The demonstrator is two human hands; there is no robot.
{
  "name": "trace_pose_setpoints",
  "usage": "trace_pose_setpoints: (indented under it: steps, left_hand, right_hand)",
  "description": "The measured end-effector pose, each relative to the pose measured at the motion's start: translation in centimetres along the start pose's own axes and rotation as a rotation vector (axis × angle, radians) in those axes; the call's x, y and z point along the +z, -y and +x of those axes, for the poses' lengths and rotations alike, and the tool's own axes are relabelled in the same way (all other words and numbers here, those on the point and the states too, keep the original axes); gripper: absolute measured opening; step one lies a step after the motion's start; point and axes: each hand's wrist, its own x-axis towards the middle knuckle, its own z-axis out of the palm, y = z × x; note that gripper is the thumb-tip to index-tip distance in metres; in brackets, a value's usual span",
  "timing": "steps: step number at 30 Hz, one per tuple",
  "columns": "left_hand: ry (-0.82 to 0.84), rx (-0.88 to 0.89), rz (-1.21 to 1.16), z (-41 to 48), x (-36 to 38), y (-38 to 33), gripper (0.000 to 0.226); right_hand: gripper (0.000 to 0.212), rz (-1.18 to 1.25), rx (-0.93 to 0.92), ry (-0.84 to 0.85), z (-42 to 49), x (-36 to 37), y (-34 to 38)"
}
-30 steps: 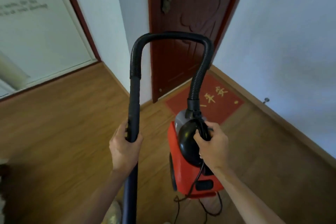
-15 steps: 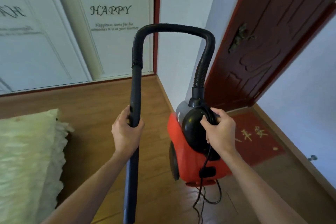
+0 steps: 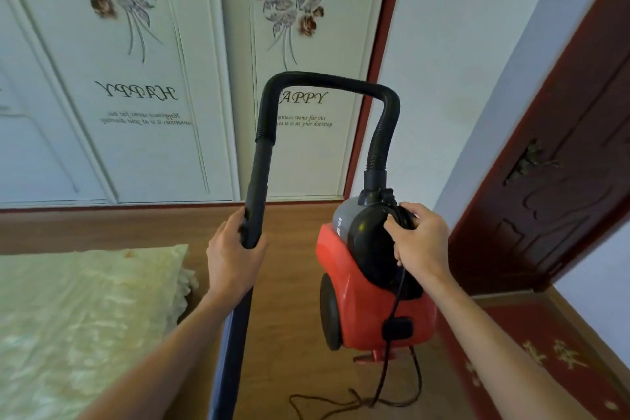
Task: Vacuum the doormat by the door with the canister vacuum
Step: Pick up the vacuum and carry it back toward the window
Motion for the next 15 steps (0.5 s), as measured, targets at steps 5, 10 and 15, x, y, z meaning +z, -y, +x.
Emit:
trace_pose_setpoints:
  steps: [5, 10, 15]
  left_hand:
    - [-0.054, -0.011, 0.014, 3.7, -0.6, 1.6, 0.033]
    - [-0.137, -0.033, 0.035, 8.6, 0.5, 2.4, 0.028]
    - [-0.205, -0.076, 0.08, 14.0, 2.4, 3.3, 0.039]
  right_hand:
    - [0.009, 0.004, -0.05, 0.042, 3.3, 3.9, 1.9]
    - [0.01, 0.033, -0.098, 0.126, 7.9, 8.8, 1.8]
    - [0.008, 0.036, -0.147, 0.237, 13.5, 13.3, 1.8]
